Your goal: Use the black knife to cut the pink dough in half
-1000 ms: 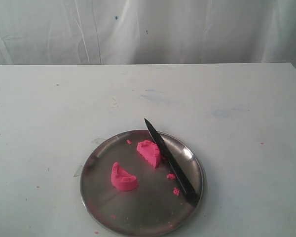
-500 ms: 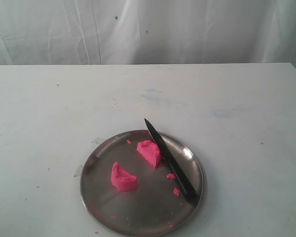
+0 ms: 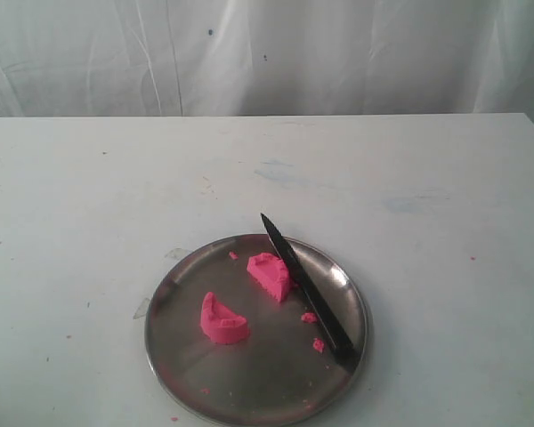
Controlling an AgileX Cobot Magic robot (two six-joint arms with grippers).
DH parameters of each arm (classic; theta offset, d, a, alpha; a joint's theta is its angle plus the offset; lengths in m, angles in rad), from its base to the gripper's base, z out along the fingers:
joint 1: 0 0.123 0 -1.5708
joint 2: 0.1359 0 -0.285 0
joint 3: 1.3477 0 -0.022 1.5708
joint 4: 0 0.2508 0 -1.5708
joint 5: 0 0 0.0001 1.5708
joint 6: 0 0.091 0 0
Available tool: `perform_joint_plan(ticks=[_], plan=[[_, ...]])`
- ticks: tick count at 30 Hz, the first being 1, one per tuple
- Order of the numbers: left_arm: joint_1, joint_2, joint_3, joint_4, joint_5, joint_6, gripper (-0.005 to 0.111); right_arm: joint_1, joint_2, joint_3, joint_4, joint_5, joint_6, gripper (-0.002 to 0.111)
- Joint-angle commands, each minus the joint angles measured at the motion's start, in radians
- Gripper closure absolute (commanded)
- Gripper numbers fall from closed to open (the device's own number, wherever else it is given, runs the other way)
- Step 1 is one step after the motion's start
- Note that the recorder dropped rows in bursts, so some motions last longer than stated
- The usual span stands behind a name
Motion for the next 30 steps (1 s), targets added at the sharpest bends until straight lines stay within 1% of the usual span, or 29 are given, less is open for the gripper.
perform_joint_plan(ticks=[1, 4, 15, 18, 20, 22, 23, 26, 28, 29, 30], plan=[[0.003, -0.005, 0.005, -0.116, 0.034, -0.044, 0.107, 0.003, -0.006, 0.002, -0.008, -0.016, -0.006, 0.108], [0.003, -0.005, 0.005, -0.113, 0.056, 0.038, 0.107, 0.003, -0.006, 0.002, -0.008, -0.014, -0.006, 0.108], [0.003, -0.005, 0.005, -0.111, 0.049, 0.042, 0.107, 0.003, -0.006, 0.002, -0.008, -0.016, -0.006, 0.108], [0.005, -0.005, 0.005, -0.062, -0.022, 0.069, 0.107, 0.003, -0.006, 0.002, -0.008, -0.016, -0.006, 0.108], [0.023, -0.005, 0.005, -0.023, -0.055, 0.064, 0.107, 0.003, -0.006, 0.002, -0.008, -0.016, -0.006, 0.108], [0.040, -0.005, 0.005, -0.004, -0.016, 0.064, 0.107, 0.003, -0.006, 0.002, -0.008, -0.016, -0.006, 0.108], [0.051, -0.005, 0.005, -0.004, 0.031, 0.064, 0.107, 0.003, -0.006, 0.002, -0.008, -0.016, -0.006, 0.108], [0.080, -0.005, 0.005, -0.019, 0.018, 0.064, 0.107, 0.003, -0.006, 0.002, -0.008, -0.014, -0.006, 0.108], [0.082, -0.005, 0.005, -0.031, 0.018, 0.064, 0.107, 0.003, -0.006, 0.002, -0.008, -0.014, -0.006, 0.108], [0.082, -0.005, 0.005, -0.049, 0.021, 0.064, 0.107, 0.003, -0.006, 0.002, -0.008, -0.014, -0.006, 0.108], [0.082, -0.005, 0.005, -0.109, 0.028, 0.064, 0.107, 0.003, -0.006, 0.002, -0.008, -0.014, -0.006, 0.108]])
